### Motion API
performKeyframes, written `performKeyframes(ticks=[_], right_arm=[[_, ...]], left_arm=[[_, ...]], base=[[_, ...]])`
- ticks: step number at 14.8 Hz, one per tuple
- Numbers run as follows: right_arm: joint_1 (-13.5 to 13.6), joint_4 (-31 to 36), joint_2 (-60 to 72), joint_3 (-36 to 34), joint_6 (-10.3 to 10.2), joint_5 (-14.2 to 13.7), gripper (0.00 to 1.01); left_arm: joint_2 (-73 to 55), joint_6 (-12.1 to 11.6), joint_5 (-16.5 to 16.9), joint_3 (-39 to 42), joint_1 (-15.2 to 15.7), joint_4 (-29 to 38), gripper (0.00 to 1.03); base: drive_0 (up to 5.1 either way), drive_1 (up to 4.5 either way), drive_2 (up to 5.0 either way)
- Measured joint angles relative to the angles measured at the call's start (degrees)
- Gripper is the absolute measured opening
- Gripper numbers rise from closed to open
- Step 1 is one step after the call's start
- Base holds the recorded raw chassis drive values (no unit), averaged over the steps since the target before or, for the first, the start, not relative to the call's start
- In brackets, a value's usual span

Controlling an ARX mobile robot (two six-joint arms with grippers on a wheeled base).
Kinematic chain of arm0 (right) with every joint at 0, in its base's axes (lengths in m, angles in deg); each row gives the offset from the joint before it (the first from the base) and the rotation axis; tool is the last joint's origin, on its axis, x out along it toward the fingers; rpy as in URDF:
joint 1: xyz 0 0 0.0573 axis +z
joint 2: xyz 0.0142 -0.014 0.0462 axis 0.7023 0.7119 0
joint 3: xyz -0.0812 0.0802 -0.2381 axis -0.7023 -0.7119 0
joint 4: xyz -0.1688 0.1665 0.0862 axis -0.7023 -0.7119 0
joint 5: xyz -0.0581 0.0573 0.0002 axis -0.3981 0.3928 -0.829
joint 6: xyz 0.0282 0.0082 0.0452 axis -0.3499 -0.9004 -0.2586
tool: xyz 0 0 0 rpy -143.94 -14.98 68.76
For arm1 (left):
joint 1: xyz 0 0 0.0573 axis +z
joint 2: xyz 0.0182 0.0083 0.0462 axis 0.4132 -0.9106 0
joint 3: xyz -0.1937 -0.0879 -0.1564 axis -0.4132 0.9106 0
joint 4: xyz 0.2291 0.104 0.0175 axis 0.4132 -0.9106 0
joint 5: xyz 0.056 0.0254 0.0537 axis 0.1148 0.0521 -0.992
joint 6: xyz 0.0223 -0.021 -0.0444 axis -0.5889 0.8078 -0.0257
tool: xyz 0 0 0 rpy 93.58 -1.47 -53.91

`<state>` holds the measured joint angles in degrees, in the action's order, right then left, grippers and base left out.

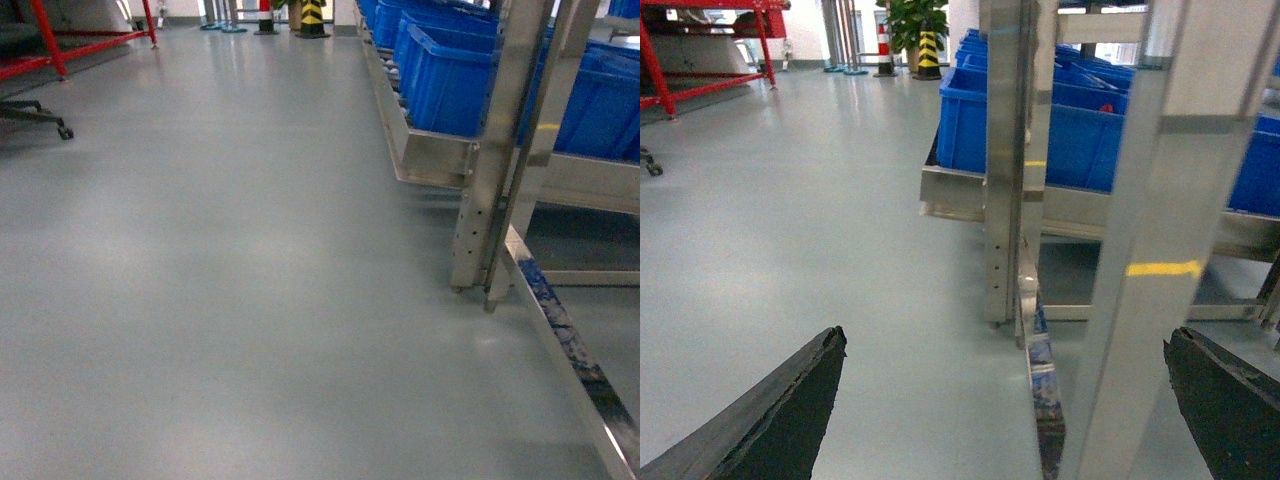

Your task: Pick capacitor and pack into box

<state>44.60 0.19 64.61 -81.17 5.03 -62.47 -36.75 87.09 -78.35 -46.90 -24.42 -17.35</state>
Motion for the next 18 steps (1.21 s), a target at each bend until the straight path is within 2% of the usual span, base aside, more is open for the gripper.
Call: performKeyframes(ticks=[7, 18], right_arm=[[0.00, -0.07, 0.00, 0.00, 0.00, 0.00, 0.98], [0.00, -0.33, 0.02, 0.00, 0.00, 0.02, 0.98]], left_arm=[[0.02, 0.02, 0.11, 0.00, 0.00, -0.04, 0.44], [0.00, 0.00, 0.22, 0.00, 0.00, -0.09, 0.44]], base=[[-5.0, 2.38, 2.4], [-4.8, 3.47, 1.4]])
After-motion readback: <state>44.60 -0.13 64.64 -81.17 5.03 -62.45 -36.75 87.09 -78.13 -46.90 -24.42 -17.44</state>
